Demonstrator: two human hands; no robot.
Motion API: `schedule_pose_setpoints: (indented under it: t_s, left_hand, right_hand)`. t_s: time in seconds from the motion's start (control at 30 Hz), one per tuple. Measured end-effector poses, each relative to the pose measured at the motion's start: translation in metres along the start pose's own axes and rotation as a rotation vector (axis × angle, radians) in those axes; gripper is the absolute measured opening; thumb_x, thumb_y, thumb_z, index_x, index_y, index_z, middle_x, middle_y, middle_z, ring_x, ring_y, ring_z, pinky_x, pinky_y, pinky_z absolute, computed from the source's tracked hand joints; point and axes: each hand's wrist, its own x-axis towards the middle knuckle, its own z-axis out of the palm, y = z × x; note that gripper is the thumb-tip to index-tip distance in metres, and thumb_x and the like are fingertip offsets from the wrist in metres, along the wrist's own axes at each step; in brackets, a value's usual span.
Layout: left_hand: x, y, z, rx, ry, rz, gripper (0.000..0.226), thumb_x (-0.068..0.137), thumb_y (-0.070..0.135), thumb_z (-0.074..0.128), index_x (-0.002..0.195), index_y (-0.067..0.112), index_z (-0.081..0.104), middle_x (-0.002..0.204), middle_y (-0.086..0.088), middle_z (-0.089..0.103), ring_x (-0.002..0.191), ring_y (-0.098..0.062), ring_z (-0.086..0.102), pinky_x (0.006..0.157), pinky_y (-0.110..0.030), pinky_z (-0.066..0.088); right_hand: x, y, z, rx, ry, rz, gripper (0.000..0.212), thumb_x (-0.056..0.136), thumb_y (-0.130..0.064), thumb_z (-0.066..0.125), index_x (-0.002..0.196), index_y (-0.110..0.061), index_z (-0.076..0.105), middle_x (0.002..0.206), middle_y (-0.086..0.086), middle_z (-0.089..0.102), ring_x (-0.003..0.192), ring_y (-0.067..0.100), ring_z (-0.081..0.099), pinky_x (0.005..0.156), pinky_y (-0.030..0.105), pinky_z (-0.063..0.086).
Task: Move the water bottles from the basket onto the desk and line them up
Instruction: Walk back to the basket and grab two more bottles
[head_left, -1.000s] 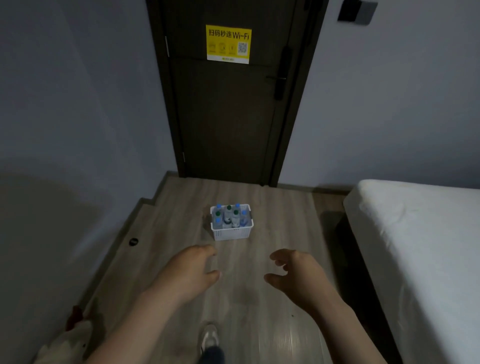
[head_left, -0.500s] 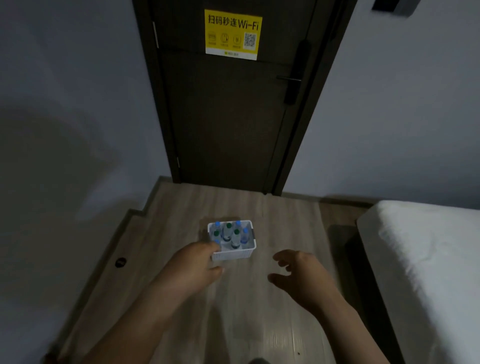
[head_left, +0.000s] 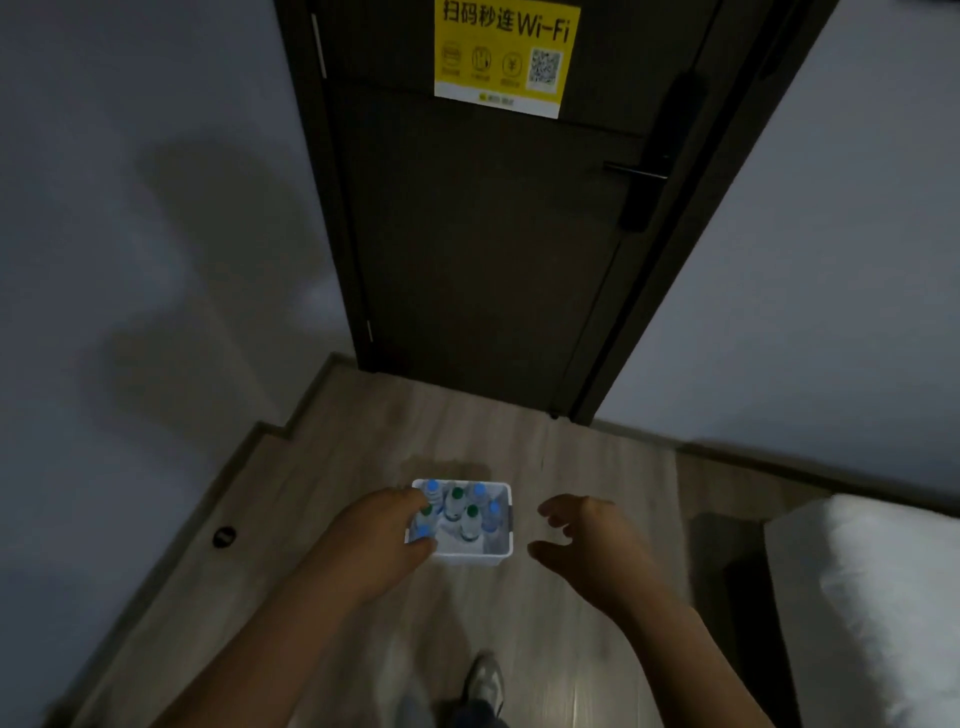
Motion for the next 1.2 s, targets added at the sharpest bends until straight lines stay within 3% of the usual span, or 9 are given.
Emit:
schedule_pose_setpoints:
  t_s: [0.1, 0.3, 0.4, 0.6, 0.87, 1.0, 1.2]
  left_hand:
    - [0.037, 0.014, 0.001, -0.001, 0.013, -0.027, 0.037, 0.088, 0.033, 0.062, 0.119, 0.014, 0.057, 0.120, -0.002, 0.060, 0.108, -0.015, 0.056, 0.090, -0.022, 0.042]
    - [0.089, 0.010, 0.008, -0.018, -0.054, -0.095, 0.035, 0.092, 0.031, 0.056, 0.123, 0.015, 0.054, 0.125, -0.001, 0.057, 0.111, -0.013, 0.054, 0.091, -0.017, 0.040]
    - [0.114, -0.004, 0.015, -0.008, -0.107, -0.105, 0.028, 0.092, 0.028, 0.056, 0.116, 0.012, 0.057, 0.121, -0.003, 0.059, 0.108, -0.015, 0.056, 0.090, -0.021, 0.043]
    - [0.169, -0.046, 0.045, 0.011, -0.145, -0.092, 0.025, 0.093, 0.027, 0.055, 0.114, 0.015, 0.057, 0.120, -0.001, 0.061, 0.106, -0.013, 0.057, 0.085, -0.017, 0.041]
    - [0.260, -0.153, 0.155, 0.047, -0.193, -0.132, 0.033, 0.094, 0.032, 0.052, 0.125, 0.019, 0.053, 0.127, 0.000, 0.058, 0.114, -0.014, 0.055, 0.089, -0.016, 0.036]
    - [0.306, -0.218, 0.229, 0.055, -0.221, -0.147, 0.038, 0.094, 0.032, 0.052, 0.129, 0.018, 0.049, 0.134, 0.000, 0.054, 0.120, -0.012, 0.051, 0.099, -0.017, 0.033]
    - [0.368, -0.305, 0.337, 0.113, -0.154, -0.147, 0.039, 0.093, 0.034, 0.052, 0.128, 0.017, 0.050, 0.128, -0.002, 0.056, 0.116, -0.017, 0.053, 0.099, -0.028, 0.041]
  right_hand:
    - [0.042, 0.012, -0.015, -0.010, -0.025, -0.033, 0.050, 0.081, -0.044, 0.068, 0.128, -0.030, 0.056, 0.121, -0.008, 0.064, 0.102, 0.007, 0.061, 0.085, 0.021, 0.050]
    - [0.097, 0.028, -0.019, -0.024, -0.153, -0.075, 0.049, 0.086, -0.042, 0.064, 0.132, -0.029, 0.052, 0.125, -0.006, 0.060, 0.110, 0.009, 0.057, 0.093, 0.024, 0.047]
    - [0.121, 0.035, -0.009, -0.047, -0.207, -0.066, 0.049, 0.087, -0.042, 0.063, 0.132, -0.028, 0.052, 0.127, -0.004, 0.060, 0.113, 0.011, 0.057, 0.095, 0.025, 0.046]
    - [0.175, 0.047, 0.034, -0.077, -0.258, -0.050, 0.046, 0.087, -0.039, 0.062, 0.130, -0.027, 0.054, 0.125, -0.003, 0.061, 0.111, 0.013, 0.058, 0.093, 0.027, 0.047]
    - [0.268, 0.089, 0.164, -0.106, -0.302, -0.032, 0.044, 0.088, -0.041, 0.061, 0.129, -0.026, 0.054, 0.124, -0.005, 0.062, 0.107, 0.010, 0.059, 0.091, 0.025, 0.049]
    - [0.319, 0.116, 0.245, -0.120, -0.315, -0.032, 0.035, 0.089, -0.038, 0.060, 0.121, -0.023, 0.059, 0.117, -0.003, 0.065, 0.099, 0.009, 0.061, 0.085, 0.024, 0.051]
    - [0.396, 0.161, 0.371, -0.083, -0.289, -0.055, 0.040, 0.088, -0.036, 0.064, 0.124, -0.020, 0.058, 0.121, -0.002, 0.064, 0.105, 0.011, 0.060, 0.090, 0.024, 0.049]
